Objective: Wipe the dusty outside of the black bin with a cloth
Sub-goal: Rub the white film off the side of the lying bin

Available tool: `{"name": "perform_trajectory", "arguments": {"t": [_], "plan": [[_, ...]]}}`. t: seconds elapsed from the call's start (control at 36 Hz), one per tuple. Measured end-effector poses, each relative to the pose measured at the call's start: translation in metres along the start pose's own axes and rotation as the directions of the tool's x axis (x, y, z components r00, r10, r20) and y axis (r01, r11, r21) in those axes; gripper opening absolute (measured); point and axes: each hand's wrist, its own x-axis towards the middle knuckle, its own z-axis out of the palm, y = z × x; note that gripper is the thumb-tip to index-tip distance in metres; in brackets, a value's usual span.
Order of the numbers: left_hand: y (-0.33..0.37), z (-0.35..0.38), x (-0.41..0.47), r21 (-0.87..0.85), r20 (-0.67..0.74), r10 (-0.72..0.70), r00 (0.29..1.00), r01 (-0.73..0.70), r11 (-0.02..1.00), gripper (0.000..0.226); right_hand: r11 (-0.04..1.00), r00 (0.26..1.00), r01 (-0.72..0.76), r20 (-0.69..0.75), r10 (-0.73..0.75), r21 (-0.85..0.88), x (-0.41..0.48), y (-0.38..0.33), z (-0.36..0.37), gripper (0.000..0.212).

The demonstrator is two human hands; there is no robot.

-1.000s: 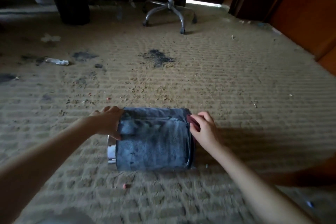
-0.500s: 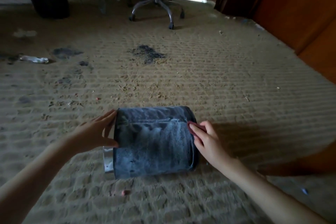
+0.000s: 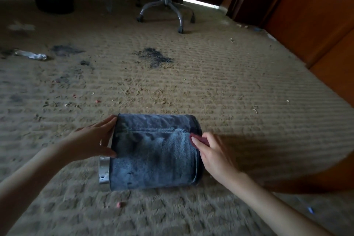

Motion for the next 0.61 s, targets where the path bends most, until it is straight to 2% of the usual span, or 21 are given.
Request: {"name": "perform_trajectory", "arguments": {"t": [0.06,0.11,0.25,0.44,0.53,0.61], "plan": [[0.000,-0.002,-0.002,0.011,0.029,0.000,1.000,0.000,1.000,0.138,0.996,0.996,0.069,-0.049,-0.072,-0.051,0.005,0.000,-0.006,0.036],[-0.001,-0.002,-0.003,0.045,0.044,-0.003,0.999,0.001,0.999,0.143,0.991,0.993,0.080,-0.073,-0.088,-0.109,0.016,-0.001,-0.012,0.037],[0.000,-0.006,-0.001,0.043,0.057,0.009,0.998,-0.011,0.999,0.146,0.987,0.993,0.016,-0.109,-0.034,-0.162,0.032,-0.004,-0.006,0.040],[-0.006,-0.003,0.002,0.019,0.055,0.011,0.998,-0.013,1.000,0.142,0.984,0.992,0.102,-0.064,-0.112,-0.146,-0.001,-0.005,0.001,0.056],[-0.009,-0.002,0.002,-0.011,0.056,0.028,0.998,-0.027,1.000,0.137,0.978,0.989,0.104,-0.084,-0.121,-0.182,0.008,-0.002,-0.009,0.054],[-0.009,0.000,0.001,-0.023,0.059,0.038,0.998,-0.037,0.999,0.135,0.984,0.991,0.031,-0.122,-0.053,-0.178,0.027,-0.002,-0.016,0.049]]}}
